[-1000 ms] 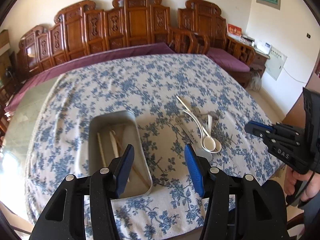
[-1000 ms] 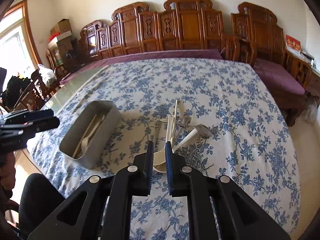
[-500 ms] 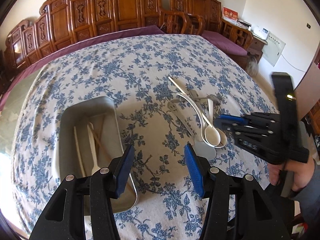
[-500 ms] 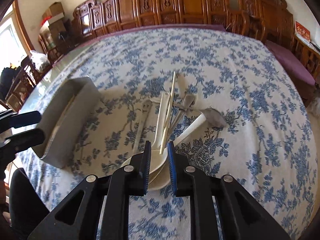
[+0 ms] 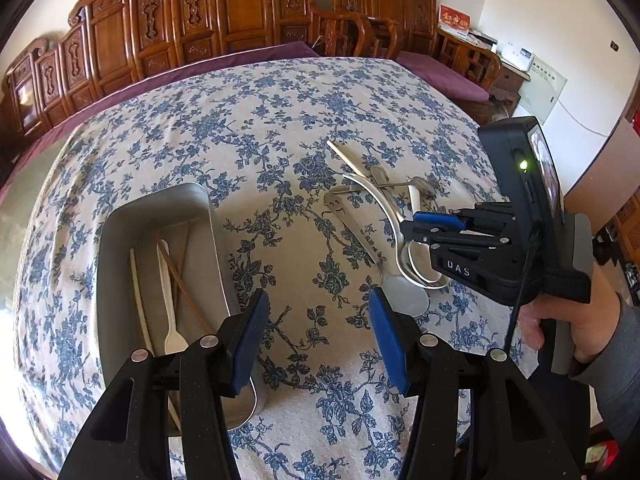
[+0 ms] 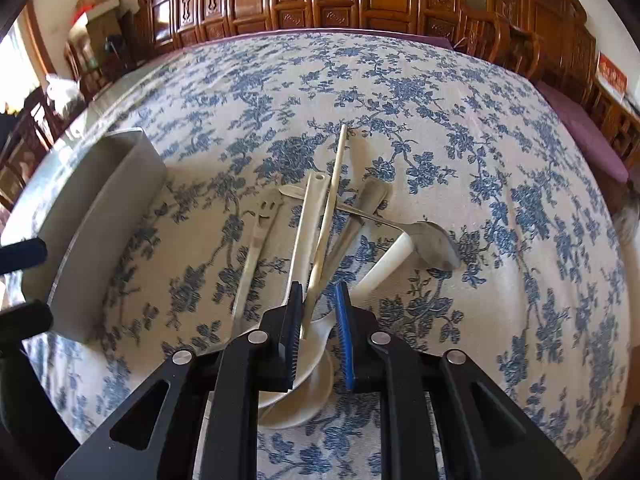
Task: Organize utensils
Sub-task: 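Grasp a wooden chopstick from the pile with the right tool, then grasp the metal smiley-face spoon by its handle with the left tool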
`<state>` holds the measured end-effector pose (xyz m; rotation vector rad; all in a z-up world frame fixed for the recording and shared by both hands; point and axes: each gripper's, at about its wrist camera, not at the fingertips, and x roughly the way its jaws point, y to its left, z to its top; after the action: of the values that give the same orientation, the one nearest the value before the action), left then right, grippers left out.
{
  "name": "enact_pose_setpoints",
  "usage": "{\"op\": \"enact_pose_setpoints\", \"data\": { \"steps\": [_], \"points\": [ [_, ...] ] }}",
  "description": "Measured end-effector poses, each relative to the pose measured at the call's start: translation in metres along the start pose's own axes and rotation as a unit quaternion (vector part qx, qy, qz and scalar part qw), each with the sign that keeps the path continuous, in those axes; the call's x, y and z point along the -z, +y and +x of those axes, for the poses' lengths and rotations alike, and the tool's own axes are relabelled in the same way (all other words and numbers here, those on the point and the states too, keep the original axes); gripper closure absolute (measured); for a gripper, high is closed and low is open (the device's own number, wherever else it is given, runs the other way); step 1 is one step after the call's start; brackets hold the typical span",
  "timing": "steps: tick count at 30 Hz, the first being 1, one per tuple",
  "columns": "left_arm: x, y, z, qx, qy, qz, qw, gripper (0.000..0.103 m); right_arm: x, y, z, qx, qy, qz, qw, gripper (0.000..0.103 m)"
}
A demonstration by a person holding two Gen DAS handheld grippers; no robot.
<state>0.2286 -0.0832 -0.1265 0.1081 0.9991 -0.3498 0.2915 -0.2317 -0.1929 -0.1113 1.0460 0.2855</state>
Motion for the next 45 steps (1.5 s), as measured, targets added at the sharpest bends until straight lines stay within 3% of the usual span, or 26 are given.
{"op": "enact_pose_setpoints", "data": {
  "steps": [2, 4, 7, 16, 24, 32, 43, 45],
  "points": [
    [0.000, -0.001, 0.000, -0.001, 0.000, 0.000, 1.0000, 0.053, -0.001, 0.003, 0.000, 0.004, 0.002, -0.011, 1.000, 0.086],
    [0.000, -0.001, 0.000, 0.000, 0.000, 0.000, 1.0000, 0.053, -0.001, 0.006, 0.001, -0.001, 0.007, -0.021, 1.000, 0.095],
    [0.000, -0.001, 0.000, 0.000, -0.001, -0.001, 1.0000, 0.053, -0.001, 0.004, 0.000, -0.001, 0.010, -0.019, 1.000, 0.097],
    [0.003, -0.007, 0.007, 0.005, 0.003, -0.006, 1.0000, 0.053, 0.013, -0.019, -0.044, -0.032, -0.034, 0.033, 0.998, 0.097],
    [0.007, -0.023, 0.034, 0.024, 0.027, -0.026, 0.9990, 0.054, 0.033, -0.032, -0.073, -0.036, -0.052, 0.042, 0.997, 0.097],
    [0.012, -0.033, 0.057, 0.040, 0.043, -0.052, 0.9969, 0.054, 0.049, -0.041, -0.084, -0.041, -0.058, 0.050, 0.996, 0.097],
    [0.011, -0.033, 0.086, 0.076, 0.092, -0.095, 0.9882, 0.054, 0.052, -0.042, -0.085, -0.049, -0.061, 0.054, 0.995, 0.097],
    [0.009, -0.033, 0.087, 0.079, 0.095, -0.101, 0.9872, 0.060, 0.052, -0.042, -0.085, -0.050, -0.062, 0.053, 0.995, 0.097]
  ]
}}
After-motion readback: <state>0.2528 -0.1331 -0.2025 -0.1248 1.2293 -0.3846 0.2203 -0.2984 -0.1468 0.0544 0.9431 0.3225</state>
